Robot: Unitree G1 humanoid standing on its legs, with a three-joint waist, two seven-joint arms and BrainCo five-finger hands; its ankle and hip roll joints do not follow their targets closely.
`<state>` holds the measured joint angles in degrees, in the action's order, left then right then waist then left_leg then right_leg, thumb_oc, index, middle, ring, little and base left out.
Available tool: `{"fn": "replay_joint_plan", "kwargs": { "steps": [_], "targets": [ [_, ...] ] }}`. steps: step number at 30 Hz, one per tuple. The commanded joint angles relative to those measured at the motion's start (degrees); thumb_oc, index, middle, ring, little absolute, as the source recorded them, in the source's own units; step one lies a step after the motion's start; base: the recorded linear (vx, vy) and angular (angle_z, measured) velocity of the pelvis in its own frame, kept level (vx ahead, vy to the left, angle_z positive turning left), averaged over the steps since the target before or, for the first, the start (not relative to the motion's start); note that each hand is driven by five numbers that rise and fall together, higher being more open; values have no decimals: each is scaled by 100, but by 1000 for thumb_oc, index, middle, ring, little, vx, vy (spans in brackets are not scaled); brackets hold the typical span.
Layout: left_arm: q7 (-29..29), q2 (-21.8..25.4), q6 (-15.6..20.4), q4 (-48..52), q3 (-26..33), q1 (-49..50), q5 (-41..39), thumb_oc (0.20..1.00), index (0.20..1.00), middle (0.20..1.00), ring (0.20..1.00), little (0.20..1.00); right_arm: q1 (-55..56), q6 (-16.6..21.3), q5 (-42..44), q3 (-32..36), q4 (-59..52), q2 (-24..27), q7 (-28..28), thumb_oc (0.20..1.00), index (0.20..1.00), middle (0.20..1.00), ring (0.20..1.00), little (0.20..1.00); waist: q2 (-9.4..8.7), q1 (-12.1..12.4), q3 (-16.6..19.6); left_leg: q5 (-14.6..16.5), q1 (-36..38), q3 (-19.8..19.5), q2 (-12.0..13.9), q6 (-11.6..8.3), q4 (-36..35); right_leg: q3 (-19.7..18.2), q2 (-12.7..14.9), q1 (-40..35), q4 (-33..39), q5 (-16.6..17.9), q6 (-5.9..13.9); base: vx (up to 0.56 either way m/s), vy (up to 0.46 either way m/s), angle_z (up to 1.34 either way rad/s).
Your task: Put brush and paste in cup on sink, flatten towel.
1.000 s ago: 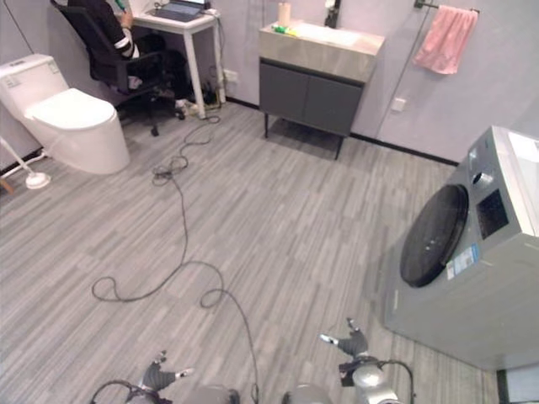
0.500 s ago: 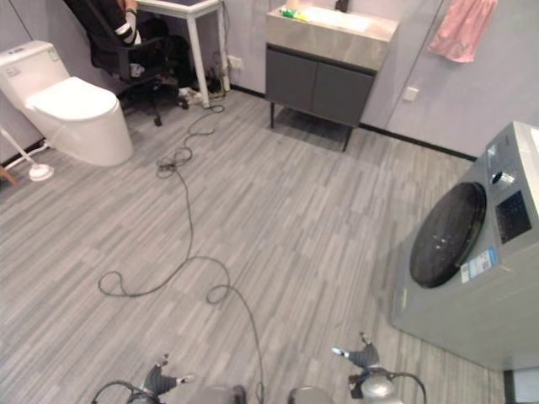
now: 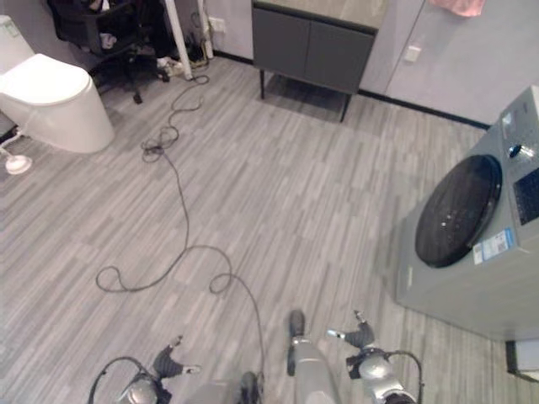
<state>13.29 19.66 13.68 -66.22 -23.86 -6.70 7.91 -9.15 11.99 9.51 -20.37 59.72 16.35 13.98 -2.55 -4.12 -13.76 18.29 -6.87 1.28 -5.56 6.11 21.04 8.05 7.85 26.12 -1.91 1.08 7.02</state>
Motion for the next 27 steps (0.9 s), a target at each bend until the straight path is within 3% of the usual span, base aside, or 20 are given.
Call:
{"fn": "replay_joint_plan", "kwargs": {
  "steps": [1, 3, 6, 7, 8, 9, 11, 13, 14, 15, 16, 17, 18, 19, 20, 21, 23, 24, 26, 27],
  "targets": [
    [155, 136, -39, -71, -89, 66, 274, 1000, 1000, 1000, 1000, 1000, -128, 89, -252, -111, -244, 290, 160, 1000, 1000, 1000, 1000, 1000, 19, -373, 263, -126, 1722, -154, 329, -675, -945, -407, -101, -237, -37, 1095, 248, 488, -168, 30],
    [157, 135, -37, -74, -88, 66, 275, 1000, 1000, 1000, 1000, 1000, -125, 88, -252, -112, -247, 291, 160, 1000, 1000, 1000, 1000, 1000, 3, -387, 272, -152, 1719, -166, 311, -674, -967, -408, -79, -230, -33, 1100, 249, 458, -179, 58],
    [56, -57, -163, -563, 207, 233, 77, 1000, 1000, 1000, 1000, 1000, 251, 97, -542, -281, -408, 389, 0, 1000, 1000, 1000, 1000, 1000, 369, -568, 723, -1702, 1811, -467, 987, -1113, -375, -439, -747, -465, -402, 745, -156, 752, -378, 72],
    [44, -36, -188, -539, 101, 216, 220, 1000, 1000, 1000, 1000, 1000, 262, 97, -647, -340, -437, 453, 27, 1000, 1000, 1000, 1000, 1000, 267, -506, 715, -2425, 1146, -431, 1190, -1197, 1002, -453, -885, -829, -366, 519, -405, 667, -478, -1],
    [109, -24, -176, -496, 46, 178, 284, 1000, 1000, 1000, 1000, 1000, 216, 123, -656, -360, -504, 525, 71, 1000, 1000, 1000, 1000, 1000, 175, -456, 634, -2513, 659, -472, 1102, -1133, 1856, -501, -874, -975, -341, 430, -535, 640, -537, 4],
    [217, -8, -219, -484, 56, 83, 178, 1000, 1000, 1000, 1000, 1000, 92, 115, -657, -386, -370, 596, 176, 1000, 1000, 1000, 1000, 1000, 45, -323, 447, -2287, 85, -317, 983, -928, 2534, -556, -893, -1227, -306, 275, -630, 493, -326, -16],
    [227, 2, -199, -404, 143, 11, 49, 1000, 1000, 1000, 1000, 1000, -48, 54, -774, -455, -310, 636, 167, 1000, 1000, 1000, 1000, 1000, 12, -140, 373, -1877, -459, -72, 660, -854, 2181, -679, -852, -1526, -199, 198, -600, 473, -161, -25],
    [256, 76, -136, -358, 112, -63, 75, 1000, 1000, 1000, 1000, 1000, -149, 51, -865, -504, -284, 697, 195, 1000, 1000, 1000, 1000, 1000, -15, 11, 376, -1751, -1089, 552, 680, -796, 813, -663, -776, -1826, -69, 53, -478, 476, -31, -10],
    [280, 91, -144, -318, 106, -49, 96, 1000, 1000, 1000, 1000, 1000, -139, 35, -870, -508, -323, 698, 190, 1000, 1000, 1000, 1000, 1000, -17, 94, 324, -1604, -1052, 446, 624, -750, 670, -738, -792, -1915, -118, -43, -466, 463, 73, -5],
    [310, 100, -121, -340, 138, -46, 102, 1000, 1000, 1000, 1000, 1000, -166, 37, -934, -557, -291, 678, 213, 1000, 1000, 1000, 1000, 1000, 39, 166, 333, -1732, -1150, 334, 439, -726, -198, -805, -873, -1955, -117, -133, -432, 285, 73, -35],
    [310, 100, -121, -340, 138, -45, 102, 1000, 1000, 1000, 1000, 1000, -166, 37, -934, -558, -291, 677, 213, 1000, 1000, 1000, 1000, 1000, 36, 165, 334, -1738, -1146, 335, 435, -726, -207, -805, -870, -1954, -117, -134, -431, 560, 131, -72],
    [371, 49, -103, -386, 162, 0, 65, 1000, 1000, 1000, 1000, 1000, -316, 29, -1090, -700, -98, 605, 260, 1000, 1000, 1000, 1000, 1000, 183, 445, 292, -2375, -1355, -247, 337, -846, -1552, -1008, -1091, -2392, -36, -361, -418, 760, 179, -86],
    [429, 15, -80, -569, 231, -23, 6, 1000, 1000, 1000, 1000, 1000, -513, 12, -1309, -857, 146, 509, 294, 1000, 1000, 1000, 1000, 1000, 243, 635, 332, -2694, -1705, -692, 353, -963, -2292, -1327, -1172, -2660, 66, -561, -420, 769, 177, -107],
    [431, 17, -76, -575, 234, -25, 6, 1000, 1000, 1000, 1000, 1000, -520, 16, -1311, -860, 156, 501, 298, 1000, 1000, 1000, 1000, 1000, 219, 641, 324, -2707, -1669, -673, 342, -961, -2333, -1340, -1153, -2674, 64, -576, -419, 805, 278, -116],
    [442, 6, -121, -759, 417, 28, -148, 1000, 1000, 1000, 1000, 1000, -675, -27, -1494, -975, 265, 396, 232, 1000, 1000, 1000, 1000, 1000, 221, 816, 462, -2890, -1934, -583, 457, -1021, -2080, -1622, -1056, -3016, 28, -896, -376, 629, 276, -136],
    [419, 17, -129, -777, 489, 152, -157, 1000, 1000, 1000, 1000, 1000, -668, -64, -1529, -1017, 210, 375, 194, 1000, 1000, 1000, 1000, 1000, 216, 888, 553, -2875, -1904, -604, 483, -924, -1880, -1768, -991, -3118, -79, -1033, -361, 876, 402, -112],
    [435, 70, -142, -802, 544, 272, -123, 1000, 1000, 1000, 1000, 1000, -553, -60, -1598, -999, 90, 355, 122, 1000, 1000, 1000, 1000, 1000, 98, 984, 673, -2769, -2024, -656, 249, -785, -1252, -1765, -733, -3318, -551, -1196, -266, 665, 334, -78],
    [419, 82, -152, -829, 544, 279, -124, 1000, 1000, 1000, 1000, 1000, -499, -57, -1556, -948, 57, 328, 107, 1000, 1000, 1000, 1000, 1000, -7, 958, 719, -2573, -1963, -570, 116, -707, -988, -1807, -579, -3274, -949, -1087, -174, 610, 343, -35],
    [339, 111, -180, -876, 595, 269, -201, 1000, 1000, 1000, 1000, 1000, -395, -100, -1468, -830, 19, 287, 26, 1000, 1000, 1000, 1000, 1000, -45, 876, 711, -2247, -1632, -406, 66, -547, -798, -1753, -383, -2754, -2277, 29, -113, 533, 329, -16],
    [285, 118, -182, -837, 606, 307, -263, 1000, 1000, 1000, 1000, 1000, -379, -114, -1482, -839, -67, 293, 4, 1000, 1000, 1000, 1000, 1000, 34, 826, 649, -2167, -1383, -375, 109, -493, -867, -1659, -477, -2359, -2887, 558, -87, 473, 362, -47]
  ]
}}
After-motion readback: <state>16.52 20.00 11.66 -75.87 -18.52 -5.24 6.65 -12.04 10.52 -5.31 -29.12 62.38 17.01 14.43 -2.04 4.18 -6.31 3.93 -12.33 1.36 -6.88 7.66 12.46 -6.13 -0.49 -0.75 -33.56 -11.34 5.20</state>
